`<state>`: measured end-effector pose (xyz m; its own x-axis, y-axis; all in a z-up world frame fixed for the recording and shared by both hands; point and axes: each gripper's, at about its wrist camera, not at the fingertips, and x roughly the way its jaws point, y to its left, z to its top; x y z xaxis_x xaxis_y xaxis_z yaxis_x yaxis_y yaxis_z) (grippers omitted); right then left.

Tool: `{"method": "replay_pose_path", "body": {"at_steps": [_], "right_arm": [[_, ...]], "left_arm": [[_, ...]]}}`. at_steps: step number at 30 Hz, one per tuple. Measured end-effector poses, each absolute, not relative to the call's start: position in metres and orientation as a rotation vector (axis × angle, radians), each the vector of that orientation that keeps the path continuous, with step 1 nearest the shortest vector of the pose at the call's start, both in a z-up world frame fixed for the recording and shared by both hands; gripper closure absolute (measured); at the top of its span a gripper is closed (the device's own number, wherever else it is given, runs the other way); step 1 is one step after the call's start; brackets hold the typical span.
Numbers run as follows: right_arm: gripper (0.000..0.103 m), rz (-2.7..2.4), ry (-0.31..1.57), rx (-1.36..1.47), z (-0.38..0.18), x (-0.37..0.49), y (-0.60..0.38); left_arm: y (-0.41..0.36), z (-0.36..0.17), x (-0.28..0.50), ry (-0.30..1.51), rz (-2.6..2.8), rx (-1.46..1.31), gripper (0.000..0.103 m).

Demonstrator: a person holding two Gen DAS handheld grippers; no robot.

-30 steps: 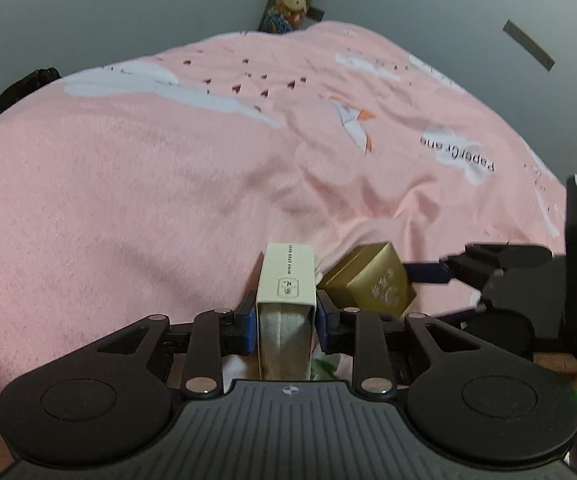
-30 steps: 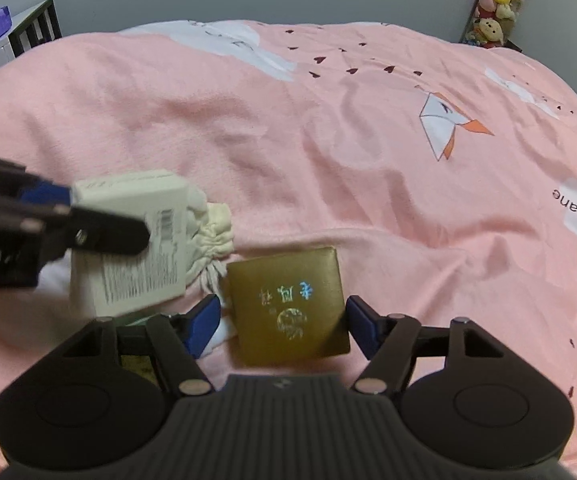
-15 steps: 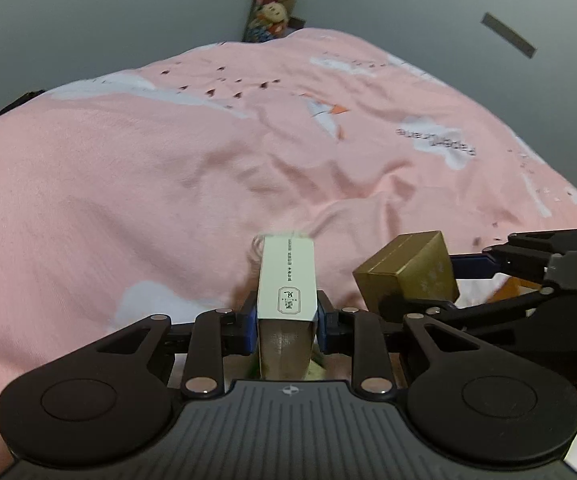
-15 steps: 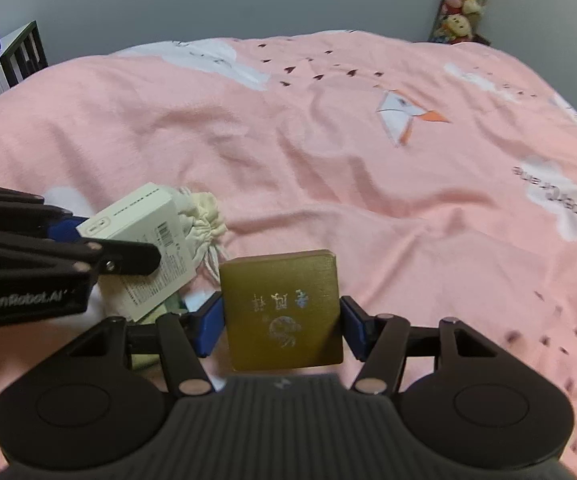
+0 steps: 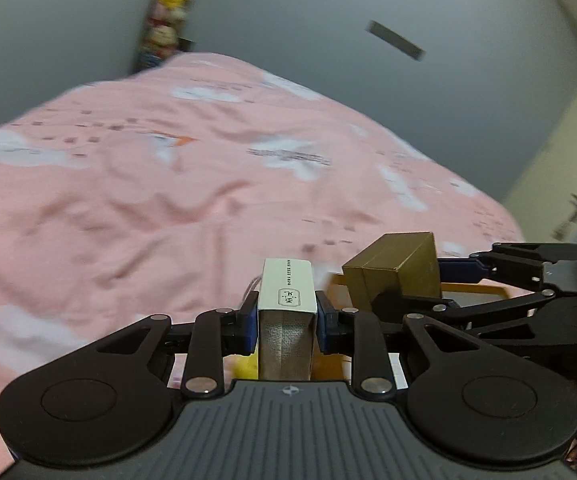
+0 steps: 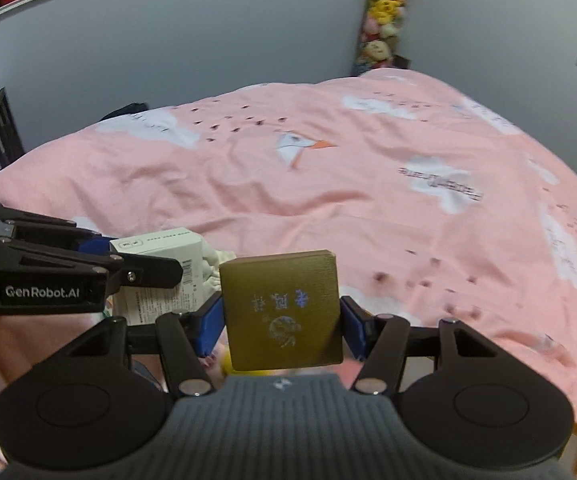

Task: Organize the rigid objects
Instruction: 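Carry the soap box and gold square box over the orange box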

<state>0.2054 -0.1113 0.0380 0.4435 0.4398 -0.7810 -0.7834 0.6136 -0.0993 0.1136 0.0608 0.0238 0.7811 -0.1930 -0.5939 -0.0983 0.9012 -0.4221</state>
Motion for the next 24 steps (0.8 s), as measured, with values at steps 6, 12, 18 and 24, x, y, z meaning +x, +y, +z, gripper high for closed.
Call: {"method": "replay_pose_path", "body": {"at_steps": [6, 12, 18, 24], "right_arm": [[0.043, 0.653, 0.811, -0.49, 0.046, 0.209, -0.166], [0.043, 0.529, 0.904, -0.494, 0.02, 0.221, -0.217], [0.043, 0.495, 0.987, -0.508, -0.011, 0.237, -0.245], [0.043, 0.502, 1.033, -0.504, -0.032, 0.255, -0.254]], "left_arm": [[0.03, 0.031, 0.138, 0.722, -0.232, -0.471, 0.073], [-0.01, 0.012, 0.18, 0.814, -0.331, -0.488, 0.073], [-0.043, -0.027, 0.21, 0.895, -0.351, -0.548, 0.073], [-0.05, -0.06, 0.238, 0.942, -0.275, -0.641, 0.073]]}}
